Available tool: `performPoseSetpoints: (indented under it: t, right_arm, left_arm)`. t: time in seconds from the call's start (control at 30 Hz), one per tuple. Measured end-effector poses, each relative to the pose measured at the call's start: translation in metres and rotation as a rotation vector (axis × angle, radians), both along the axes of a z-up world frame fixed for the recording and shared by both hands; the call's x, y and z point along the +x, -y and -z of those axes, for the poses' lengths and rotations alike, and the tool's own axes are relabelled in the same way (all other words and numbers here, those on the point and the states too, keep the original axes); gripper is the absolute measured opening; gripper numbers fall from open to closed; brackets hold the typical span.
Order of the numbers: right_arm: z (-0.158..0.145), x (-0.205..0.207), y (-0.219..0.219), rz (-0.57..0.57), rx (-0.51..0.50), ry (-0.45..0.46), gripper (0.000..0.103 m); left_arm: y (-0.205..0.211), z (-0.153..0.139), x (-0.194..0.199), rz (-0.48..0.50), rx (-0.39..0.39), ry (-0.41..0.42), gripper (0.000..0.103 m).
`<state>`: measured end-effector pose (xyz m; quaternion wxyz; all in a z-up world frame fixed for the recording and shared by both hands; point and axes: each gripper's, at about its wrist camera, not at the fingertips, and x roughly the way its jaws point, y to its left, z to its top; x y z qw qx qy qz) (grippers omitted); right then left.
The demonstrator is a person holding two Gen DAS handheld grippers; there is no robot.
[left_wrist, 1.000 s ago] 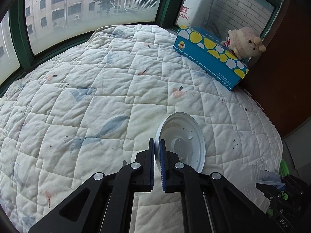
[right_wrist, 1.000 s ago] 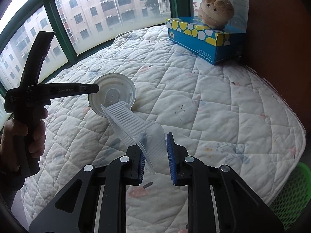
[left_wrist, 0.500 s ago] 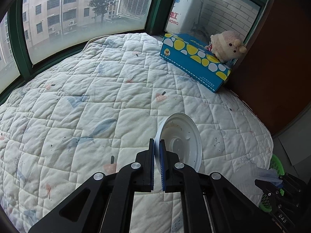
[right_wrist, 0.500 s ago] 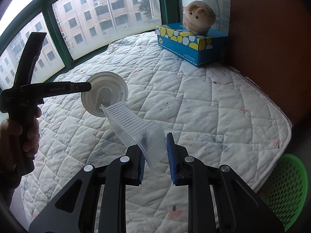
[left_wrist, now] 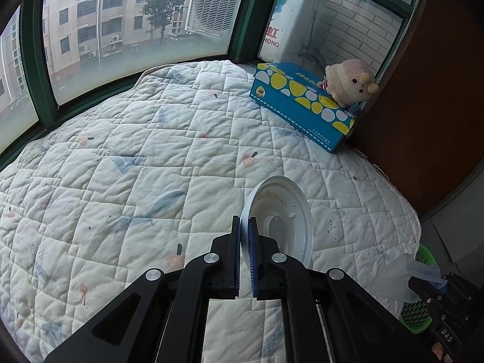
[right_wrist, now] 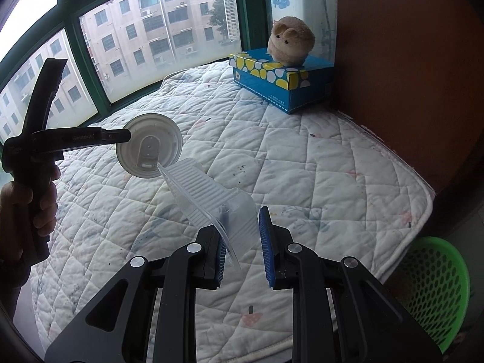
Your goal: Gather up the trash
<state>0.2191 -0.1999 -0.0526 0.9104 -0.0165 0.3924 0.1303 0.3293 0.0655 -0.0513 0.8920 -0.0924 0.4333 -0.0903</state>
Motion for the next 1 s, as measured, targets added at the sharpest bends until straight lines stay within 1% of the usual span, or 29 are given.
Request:
performPoseSetpoints:
  t: [0.3, 0.53, 1.0]
  right_arm:
    - [0.0, -0.004, -0.017, -0.038, -0.015, 0.004, 0.021]
    - [-0.002, -0.007, -0.021, -0.042, -0.019, 0.01, 0.021]
    - [0.002, -0.008, -0.014, -0.038, -0.001, 0.001, 0.021]
  left_arm:
    - [-0.01, 0.001, -0.011, -0.012, 0.007, -0.001, 0.005]
    - [-0.016, 0.002, -0.015, -0.025, -0.001, -0.003, 0.005]
    - [-0.016, 0.004, -0.017, -0.025, 0.001, -0.01, 0.005]
